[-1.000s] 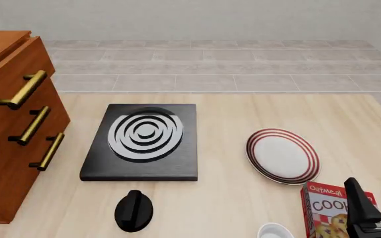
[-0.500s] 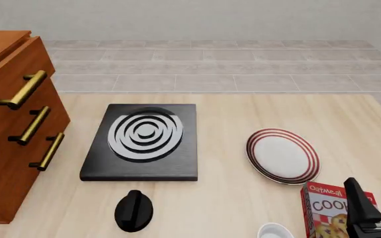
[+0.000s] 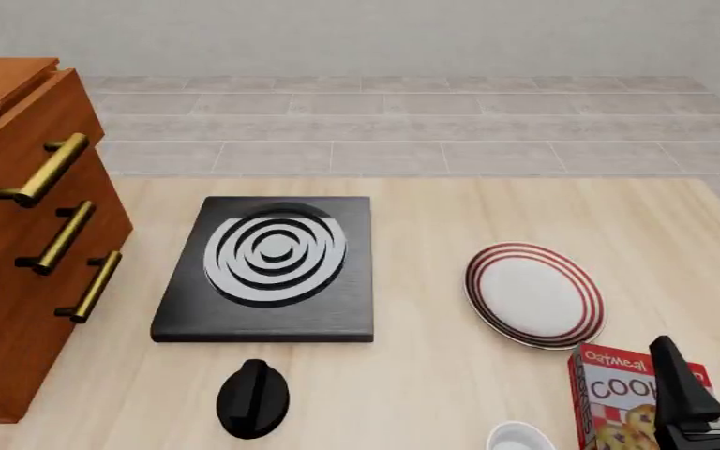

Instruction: Pick the akita bowl in the top layer of the wooden cabinet and place it on the plate.

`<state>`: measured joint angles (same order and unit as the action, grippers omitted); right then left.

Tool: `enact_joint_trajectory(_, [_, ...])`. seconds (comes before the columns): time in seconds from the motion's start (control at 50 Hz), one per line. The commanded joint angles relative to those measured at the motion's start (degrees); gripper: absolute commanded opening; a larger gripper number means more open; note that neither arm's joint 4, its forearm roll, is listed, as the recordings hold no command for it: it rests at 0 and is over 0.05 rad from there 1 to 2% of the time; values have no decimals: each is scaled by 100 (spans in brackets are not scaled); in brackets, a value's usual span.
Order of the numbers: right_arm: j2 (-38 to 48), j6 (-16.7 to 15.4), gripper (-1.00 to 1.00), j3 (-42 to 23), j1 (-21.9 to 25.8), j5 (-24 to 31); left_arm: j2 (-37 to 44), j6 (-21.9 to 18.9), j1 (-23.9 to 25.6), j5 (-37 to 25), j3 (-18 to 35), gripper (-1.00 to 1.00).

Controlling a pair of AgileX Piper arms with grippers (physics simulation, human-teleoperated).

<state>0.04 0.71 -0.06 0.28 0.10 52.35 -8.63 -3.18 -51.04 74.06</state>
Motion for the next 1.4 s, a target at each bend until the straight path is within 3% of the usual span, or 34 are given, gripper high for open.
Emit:
enact_joint_trajectory(0.02, [0, 7, 100, 0, 4, 1, 239, -245, -328, -71, 103, 100])
enact_joint_trajectory(0.24, [-1, 14, 100, 0, 2, 2, 279, -473, -561, 59, -99, 100])
enact_joint_trajectory(0.3, [-1, 32, 100, 0, -3, 1, 249, -697, -652, 144, -141, 100])
enact_joint_trajectory(0.54, [0, 48, 100, 0, -17, -17, 403, -837, -913, 167, -199, 100])
enact_joint_trajectory(1.4, [0, 48, 100, 0, -11, -15, 253, -776, -1136, 471, -1078, 100])
